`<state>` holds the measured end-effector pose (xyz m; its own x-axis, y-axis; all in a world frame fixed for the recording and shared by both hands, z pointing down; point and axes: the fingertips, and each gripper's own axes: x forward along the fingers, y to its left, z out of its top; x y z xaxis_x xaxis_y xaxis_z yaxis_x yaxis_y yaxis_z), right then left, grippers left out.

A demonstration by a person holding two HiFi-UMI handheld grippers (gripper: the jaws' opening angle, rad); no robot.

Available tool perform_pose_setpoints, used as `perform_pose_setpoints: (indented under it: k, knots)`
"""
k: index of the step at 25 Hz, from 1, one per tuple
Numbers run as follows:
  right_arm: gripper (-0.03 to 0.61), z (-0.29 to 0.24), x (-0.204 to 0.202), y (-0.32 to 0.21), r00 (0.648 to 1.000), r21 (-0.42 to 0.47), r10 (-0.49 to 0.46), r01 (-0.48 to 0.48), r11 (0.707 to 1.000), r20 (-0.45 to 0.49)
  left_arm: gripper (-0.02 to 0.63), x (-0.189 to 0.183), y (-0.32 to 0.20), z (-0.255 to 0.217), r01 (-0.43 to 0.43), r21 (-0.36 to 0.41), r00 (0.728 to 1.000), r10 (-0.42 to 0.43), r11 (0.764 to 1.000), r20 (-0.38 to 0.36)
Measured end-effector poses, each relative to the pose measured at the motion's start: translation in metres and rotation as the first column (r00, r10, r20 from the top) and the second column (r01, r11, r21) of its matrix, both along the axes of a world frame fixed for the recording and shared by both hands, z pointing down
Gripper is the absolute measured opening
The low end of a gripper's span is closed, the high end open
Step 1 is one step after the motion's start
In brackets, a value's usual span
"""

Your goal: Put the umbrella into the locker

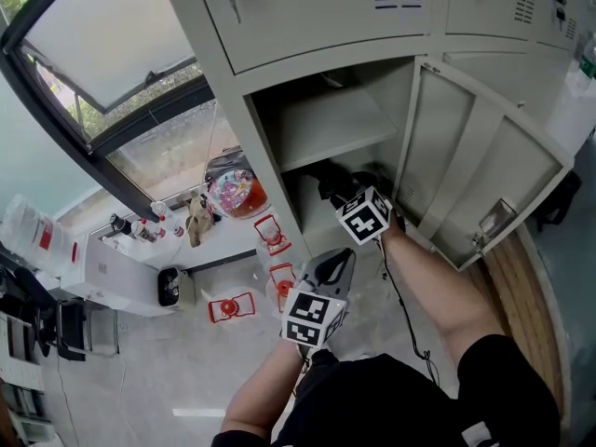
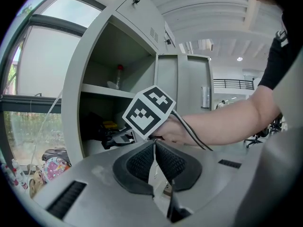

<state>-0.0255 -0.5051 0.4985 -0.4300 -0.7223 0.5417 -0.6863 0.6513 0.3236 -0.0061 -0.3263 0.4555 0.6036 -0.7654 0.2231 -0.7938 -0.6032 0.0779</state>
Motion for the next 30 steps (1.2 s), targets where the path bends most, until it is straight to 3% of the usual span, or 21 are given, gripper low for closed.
perform_pose_setpoints:
  k: [19,30]
  knots:
    - [0.348,-0.032,0.016,0.100,0.989,0.038,-0.108,0.105,0.994,0.099,0.020,0.016,0.067,-0.005,0.085,-0.014,0.996,-0.085,0.996,-0.017]
    - [0.348,-0.043,0.021,0.152,0.975,0.021,-0.053,0.050,0.999,0.218,0.020,0.002,0.104,0.005,0.058,-0.031,0.998,-0.058,0.998,-0.024]
